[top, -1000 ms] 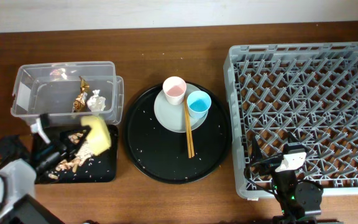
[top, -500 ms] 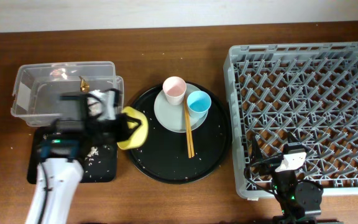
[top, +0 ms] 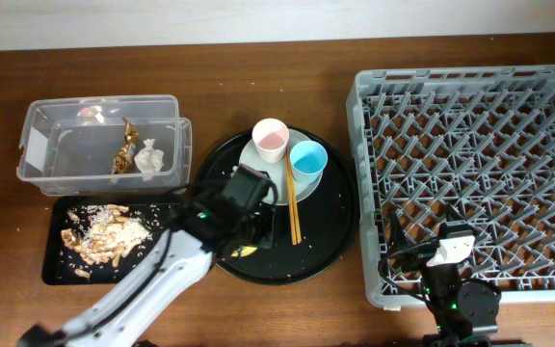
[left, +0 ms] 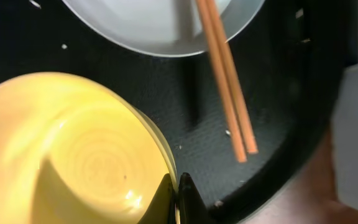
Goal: Sort waste into correct bins and load items into the dishwasher rack
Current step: 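Return the empty yellow bowl to the round tray and release, then grasp the pink cup rim with the left gripper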
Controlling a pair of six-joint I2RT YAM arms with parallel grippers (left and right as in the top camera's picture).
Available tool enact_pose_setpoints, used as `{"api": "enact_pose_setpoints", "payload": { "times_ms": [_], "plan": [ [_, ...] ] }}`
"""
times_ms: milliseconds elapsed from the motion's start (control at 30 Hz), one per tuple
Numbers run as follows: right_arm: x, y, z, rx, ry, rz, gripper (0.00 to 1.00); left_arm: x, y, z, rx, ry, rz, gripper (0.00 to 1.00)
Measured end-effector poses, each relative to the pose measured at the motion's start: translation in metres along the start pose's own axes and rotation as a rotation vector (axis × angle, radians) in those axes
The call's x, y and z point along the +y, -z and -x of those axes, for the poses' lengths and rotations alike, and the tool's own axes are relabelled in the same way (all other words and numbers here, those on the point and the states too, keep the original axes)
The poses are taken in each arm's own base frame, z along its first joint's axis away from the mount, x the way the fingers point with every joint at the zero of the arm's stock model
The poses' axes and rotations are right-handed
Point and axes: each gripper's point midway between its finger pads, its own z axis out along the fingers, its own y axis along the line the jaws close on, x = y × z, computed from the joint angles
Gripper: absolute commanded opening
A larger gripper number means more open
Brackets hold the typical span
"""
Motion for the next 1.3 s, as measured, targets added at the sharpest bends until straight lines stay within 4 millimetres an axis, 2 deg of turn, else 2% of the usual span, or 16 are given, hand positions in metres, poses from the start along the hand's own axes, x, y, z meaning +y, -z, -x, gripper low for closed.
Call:
{"api": "enact_pose_setpoints", "payload": {
  "times_ms": [100, 200, 267, 300, 367, 633, 733, 933, 1033, 1133, 1233, 1300],
  "plan": [
    [0.000, 0.000, 0.000, 0.000, 0.000, 0.000, 0.98, 0.000, -0.016, -0.002, 0.023, 0.000, 0.023, 0.01],
    [0.000, 0.000, 0.000, 0.000, 0.000, 0.000, 0.98, 0.002, -0.024, -0.005, 0.039, 0.005, 0.039, 0.02],
    [0.000, 0.000, 0.000, 0.000, 0.000, 0.000, 0.98, 0.003, -0.026, -0.005, 0.044, 0.007, 0.042, 0.08],
    [0.000, 0.000, 0.000, 0.000, 0.000, 0.000, 0.98, 0.003, -0.026, -0.005, 0.045, 0.008, 0.043, 0.22],
    [0.000, 0.000, 0.000, 0.000, 0.000, 0.000, 0.99, 0.003, -0.026, -0.005, 0.044, 0.007, 0.044, 0.29],
    [0.000, 0.000, 0.000, 0.000, 0.000, 0.000, 0.98, 0.000, -0.024, 0.000, 0.031, 0.018, 0.039, 0.32],
    [0.000, 0.000, 0.000, 0.000, -0.001, 0.000, 0.98, -0.010, -0.013, 0.018, -0.012, 0.010, 0.016, 0.33],
    [0.000, 0.000, 0.000, 0.000, 0.000, 0.000, 0.98, -0.033, 0.047, 0.085, -0.238, -0.007, -0.014, 0.35],
    [0.000, 0.000, 0.000, 0.000, 0.000, 0.000, 0.98, -0.033, 0.062, 0.105, -0.319, 0.002, -0.012, 0.36],
    [0.000, 0.000, 0.000, 0.000, 0.000, 0.000, 0.98, -0.023, 0.068, 0.126, -0.392, 0.040, -0.010, 0.35],
    [0.000, 0.000, 0.000, 0.000, 0.000, 0.000, 0.98, 0.003, 0.079, 0.155, -0.485, 0.108, 0.010, 0.35],
    [0.000, 0.000, 0.000, 0.000, -0.001, 0.000, 0.98, 0.014, 0.083, 0.164, -0.518, 0.135, 0.022, 0.35]
  ]
}}
